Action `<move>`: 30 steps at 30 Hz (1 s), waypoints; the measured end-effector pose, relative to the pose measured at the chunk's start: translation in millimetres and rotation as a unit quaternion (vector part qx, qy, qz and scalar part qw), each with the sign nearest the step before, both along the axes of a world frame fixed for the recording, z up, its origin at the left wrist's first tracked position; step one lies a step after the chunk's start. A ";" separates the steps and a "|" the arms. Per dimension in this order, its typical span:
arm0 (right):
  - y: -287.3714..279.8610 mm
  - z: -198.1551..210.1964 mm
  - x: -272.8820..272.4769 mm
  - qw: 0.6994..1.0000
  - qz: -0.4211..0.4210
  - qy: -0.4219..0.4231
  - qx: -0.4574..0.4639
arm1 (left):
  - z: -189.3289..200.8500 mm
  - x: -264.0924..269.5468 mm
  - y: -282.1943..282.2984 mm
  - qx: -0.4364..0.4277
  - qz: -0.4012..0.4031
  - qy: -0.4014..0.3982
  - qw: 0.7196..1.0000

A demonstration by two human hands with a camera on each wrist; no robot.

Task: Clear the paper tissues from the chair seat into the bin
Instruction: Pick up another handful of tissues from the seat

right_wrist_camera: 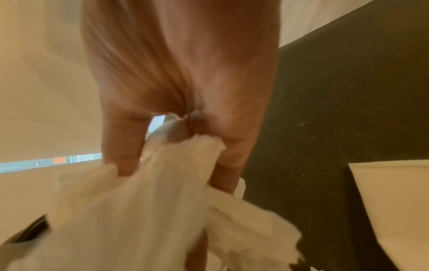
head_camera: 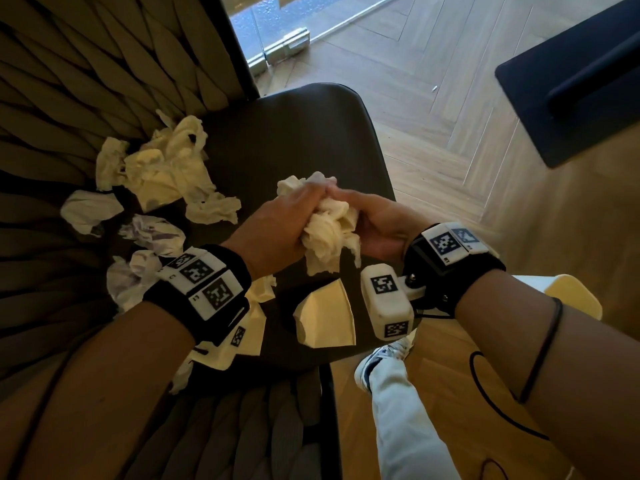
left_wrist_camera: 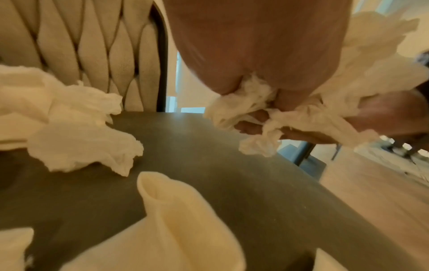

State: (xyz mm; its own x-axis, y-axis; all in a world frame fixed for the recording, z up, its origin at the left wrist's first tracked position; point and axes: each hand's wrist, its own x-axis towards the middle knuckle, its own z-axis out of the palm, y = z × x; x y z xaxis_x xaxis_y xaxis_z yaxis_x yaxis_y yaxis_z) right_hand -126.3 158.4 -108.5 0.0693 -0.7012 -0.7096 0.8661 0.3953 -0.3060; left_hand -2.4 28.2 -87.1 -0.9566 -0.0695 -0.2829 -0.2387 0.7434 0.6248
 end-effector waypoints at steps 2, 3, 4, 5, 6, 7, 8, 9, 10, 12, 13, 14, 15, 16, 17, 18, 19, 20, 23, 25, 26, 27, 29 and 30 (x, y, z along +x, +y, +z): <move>3.1 -2.7 -0.2 1.000 0.023 0.017 0.003 | -0.9 -3.7 1.9 0.013 0.016 -0.015 1.000; 3.8 -4.0 -0.3 0.999 0.036 0.025 0.008 | -2.2 -5.9 3.4 0.015 0.010 -0.021 1.000; 4.2 -4.1 0.1 0.998 0.047 0.033 0.012 | -3.9 -8.1 5.2 0.016 0.000 -0.027 1.000; 4.2 -3.6 0.0 0.998 0.052 0.042 0.018 | -5.4 -10.5 6.9 0.013 -0.011 -0.033 0.999; 3.8 -3.2 -0.3 0.997 0.051 0.048 0.025 | -6.5 -12.6 8.8 0.009 -0.022 -0.038 0.999; 3.7 -2.7 -0.9 0.997 0.045 0.053 0.032 | -6.9 -14.1 10.7 0.007 -0.032 -0.045 0.998; 3.5 -3.2 -2.1 0.996 0.039 0.067 0.043 | -6.9 -15.6 12.2 0.003 -0.039 -0.053 0.998; 3.1 -3.8 -3.4 0.994 0.038 0.089 0.059 | -6.2 -16.3 13.7 -0.008 -0.047 -0.058 0.997; 2.9 -4.9 -5.3 0.989 0.039 0.115 0.079 | -5.5 -16.1 14.8 -0.027 -0.054 -0.058 0.997; 4.5 -5.8 -10.8 0.978 0.039 0.171 0.117 | -5.0 -10.9 14.5 -0.076 -0.055 -0.050 0.994; 6.6 -6.6 -14.7 0.972 0.032 0.194 0.133 | -4.6 -6.8 14.0 -0.102 -0.040 -0.046 0.993; 9.3 -5.6 -18.5 0.966 0.024 0.212 0.145 | -4.1 -1.9 14.4 -0.126 -0.011 -0.041 0.991; 12.4 -3.7 -22.2 0.960 0.012 0.230 0.157 | -3.4 2.7 16.7 -0.149 0.024 -0.038 0.988; 15.9 -1.8 -25.5 0.955 -0.002 0.245 0.167 | -1.1 6.6 21.3 -0.169 0.056 -0.046 0.983; 19.3 0.3 -27.8 0.950 -0.016 0.258 0.175 | 2.0 9.8 28.1 -0.177 0.073 -0.078 0.978; 23.0 0.6 -29.0 0.946 -0.029 0.267 0.183 | 4.5 12.7 37.2 -0.171 0.074 -0.136 0.973; 26.7 0.2 -28.9 0.942 -0.039 0.273 0.192 | 3.8 15.3 49.0 -0.157 0.061 -0.203 0.965; 30.1 -0.7 -27.8 0.938 -0.045 0.279 0.202 | 0.3 17.1 61.6 -0.147 0.040 -0.258 0.954; 41.3 -4.5 -22.4 0.931 -0.043 0.285 0.223 | -22.8 22.1 90.8 -0.161 -0.007 -0.314 0.936; 49.9 -4.9 -19.4 0.928 -0.044 0.285 0.236 | -34.9 23.6 100.6 -0.181 -0.020 -0.332 0.925; 54.8 -4.9 -18.2 0.926 -0.045 0.284 0.244 | -38.0 23.5 102.1 -0.175 -0.020 -0.342 0.923; 59.9 -5.5 -16.8 0.925 -0.046 0.281 0.251 | -39.6 23.2 102.0 -0.158 -0.016 -0.349 0.924; 70.9 -6.3 -12.8 0.926 -0.049 0.273 0.257 | -34.0 21.6 98.4 -0.118 -0.007 -0.357 0.927; 75.4 -6.8 -10.4 0.927 -0.052 0.270 0.254 | -26.8 21.0 95.3 -0.104 0.002 -0.356 0.929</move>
State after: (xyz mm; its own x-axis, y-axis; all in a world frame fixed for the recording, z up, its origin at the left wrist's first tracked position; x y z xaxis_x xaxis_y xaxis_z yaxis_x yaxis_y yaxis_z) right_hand -136.8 233.8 -115.2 -0.4427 -0.2494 -0.8613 0.6821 0.5299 -0.5040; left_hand 18.6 123.5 -114.0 -0.5314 -0.1972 -0.8239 -0.5397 0.8284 0.1499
